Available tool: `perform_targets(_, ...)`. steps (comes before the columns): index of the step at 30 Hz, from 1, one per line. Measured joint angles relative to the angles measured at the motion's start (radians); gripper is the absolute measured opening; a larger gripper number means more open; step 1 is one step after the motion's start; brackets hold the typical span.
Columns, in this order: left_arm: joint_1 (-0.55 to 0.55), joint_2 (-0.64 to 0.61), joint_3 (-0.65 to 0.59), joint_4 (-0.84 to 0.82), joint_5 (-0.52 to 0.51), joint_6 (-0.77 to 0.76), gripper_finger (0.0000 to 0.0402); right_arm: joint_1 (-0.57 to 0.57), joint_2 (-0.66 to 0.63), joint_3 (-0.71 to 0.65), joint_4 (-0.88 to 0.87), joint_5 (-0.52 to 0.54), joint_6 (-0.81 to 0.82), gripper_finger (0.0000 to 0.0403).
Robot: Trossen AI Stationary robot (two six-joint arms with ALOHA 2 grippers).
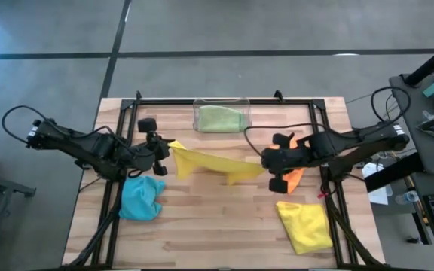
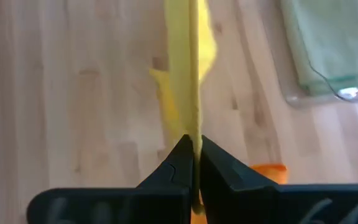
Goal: Fold microfiber towels
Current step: Fold the top yellow microfiber cloth
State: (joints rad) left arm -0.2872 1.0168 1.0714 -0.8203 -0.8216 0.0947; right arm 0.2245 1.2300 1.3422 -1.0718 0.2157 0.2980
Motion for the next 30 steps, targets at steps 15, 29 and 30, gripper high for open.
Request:
perform_targets(15,0.054,0.051,0.0,0.302,-0.048,0.284,0.0,-0.175,-0.149,-0.081,0.136,0.186,-0.116,0.0008)
perform_targets(29,-0.079,0.135,-0.119,0.298,0.065,0.242,0.0,0.137,0.067,-0.114,0.187,0.258,-0.084,0.0008)
perform_targets(30,-0.099,0.133,-0.133,0.297,0.084,0.216,0.0,0.165,0.082,-0.117,0.187,0.258,-0.067,0.0008)
